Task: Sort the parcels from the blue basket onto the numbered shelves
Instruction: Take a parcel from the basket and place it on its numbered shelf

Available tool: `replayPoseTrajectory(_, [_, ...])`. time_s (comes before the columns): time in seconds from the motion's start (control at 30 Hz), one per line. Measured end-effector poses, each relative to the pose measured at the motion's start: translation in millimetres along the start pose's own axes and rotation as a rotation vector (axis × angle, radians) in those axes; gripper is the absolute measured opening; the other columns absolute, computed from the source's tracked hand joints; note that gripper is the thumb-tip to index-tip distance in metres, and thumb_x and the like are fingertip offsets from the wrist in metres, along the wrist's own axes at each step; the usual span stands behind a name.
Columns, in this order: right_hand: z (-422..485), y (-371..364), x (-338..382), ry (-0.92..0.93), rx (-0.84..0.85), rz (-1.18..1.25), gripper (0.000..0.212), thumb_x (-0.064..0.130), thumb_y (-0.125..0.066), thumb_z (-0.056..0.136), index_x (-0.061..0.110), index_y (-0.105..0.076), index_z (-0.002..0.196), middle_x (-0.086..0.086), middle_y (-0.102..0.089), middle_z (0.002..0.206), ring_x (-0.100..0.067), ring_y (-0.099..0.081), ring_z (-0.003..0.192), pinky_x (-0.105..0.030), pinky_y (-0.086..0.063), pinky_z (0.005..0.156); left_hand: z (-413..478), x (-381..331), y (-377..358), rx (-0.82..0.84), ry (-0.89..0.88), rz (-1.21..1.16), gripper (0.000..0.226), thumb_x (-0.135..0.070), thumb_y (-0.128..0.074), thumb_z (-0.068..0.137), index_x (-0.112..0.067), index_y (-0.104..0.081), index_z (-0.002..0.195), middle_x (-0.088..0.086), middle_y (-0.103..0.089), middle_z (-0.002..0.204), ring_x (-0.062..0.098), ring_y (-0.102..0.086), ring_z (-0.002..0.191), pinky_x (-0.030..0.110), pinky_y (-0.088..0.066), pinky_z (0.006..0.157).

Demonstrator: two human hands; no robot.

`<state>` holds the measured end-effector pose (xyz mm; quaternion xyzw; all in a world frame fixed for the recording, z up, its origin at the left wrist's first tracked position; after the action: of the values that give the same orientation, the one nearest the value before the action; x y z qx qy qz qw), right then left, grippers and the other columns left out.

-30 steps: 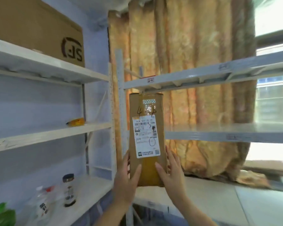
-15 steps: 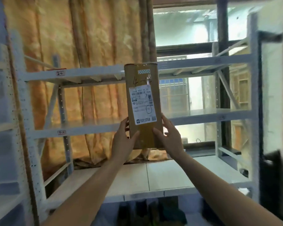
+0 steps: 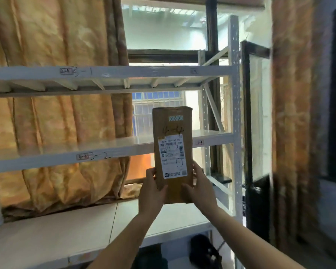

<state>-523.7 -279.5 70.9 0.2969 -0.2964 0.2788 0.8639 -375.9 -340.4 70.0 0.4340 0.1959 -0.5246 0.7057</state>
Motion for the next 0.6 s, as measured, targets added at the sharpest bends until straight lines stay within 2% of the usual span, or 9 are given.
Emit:
replayPoseTrajectory(0.07, [2.1, 7.1, -29.6, -0.061, 0.010, -0.033, 0.061, 0.019, -0.065, 0.088, 0.045, -0.026, 0.127, 0.012, -0.057, 0.128, -0.011, -0.057, 0.118, -0.032, -0.050, 0.094, 0.7, 6.9, -32.9, 0.026, 0.043, -0.004, 0.053, -0.020, -0.065, 0.087, -0.022, -0.033, 0.129, -0.005, -0.053, 0.135, 0.020, -0.057, 0.119, 0.029, -0.052, 0.088])
replayPoseTrajectory(0.2, [3.6, 9.9, -80.4, -0.143, 0.053, -0.094, 0.065, 0.021, -0.064, 0.089, 0.033, -0.028, 0.142, 0.010, -0.056, 0.133, -0.015, -0.055, 0.122, -0.038, -0.048, 0.099, 1.9, 27.7, -80.2, 0.054, 0.092, 0.000, 0.055, -0.023, -0.068, 0.085, -0.025, -0.033, 0.128, -0.005, -0.054, 0.135, 0.020, -0.058, 0.118, 0.030, -0.051, 0.091])
replayPoseTrajectory(0.47, [-24.0, -5.4, -175.9, -0.356, 0.141, -0.178, 0.067, 0.024, -0.067, 0.087, 0.026, -0.028, 0.141, 0.005, -0.056, 0.134, -0.019, -0.056, 0.122, -0.037, -0.049, 0.097, -13.3, 92.9, -164.3, 0.220, 0.152, 0.015, 0.049, -0.026, -0.065, 0.087, -0.024, -0.035, 0.126, -0.004, -0.053, 0.136, 0.020, -0.057, 0.119, 0.033, -0.052, 0.093])
replayPoseTrajectory(0.6, [-18.1, -4.7, -206.9, -0.403, 0.147, -0.229, 0.067, 0.029, -0.064, 0.089, 0.033, -0.023, 0.141, 0.007, -0.055, 0.135, -0.019, -0.056, 0.122, -0.038, -0.048, 0.099, -5.1, 106.7, -197.7, 0.274, 0.093, 0.048, 0.053, -0.029, -0.060, 0.090, -0.025, -0.031, 0.135, -0.006, -0.050, 0.139, 0.017, -0.055, 0.122, 0.032, -0.049, 0.096])
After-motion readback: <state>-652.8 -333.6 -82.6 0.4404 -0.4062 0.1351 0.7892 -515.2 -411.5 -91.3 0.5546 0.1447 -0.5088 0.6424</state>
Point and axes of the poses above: each hand's wrist, its own z-axis towards the middle knuckle, its own y-axis out of the back of the hand, x = y × z, the point moved 7 cm from there along z, towards the middle knuckle
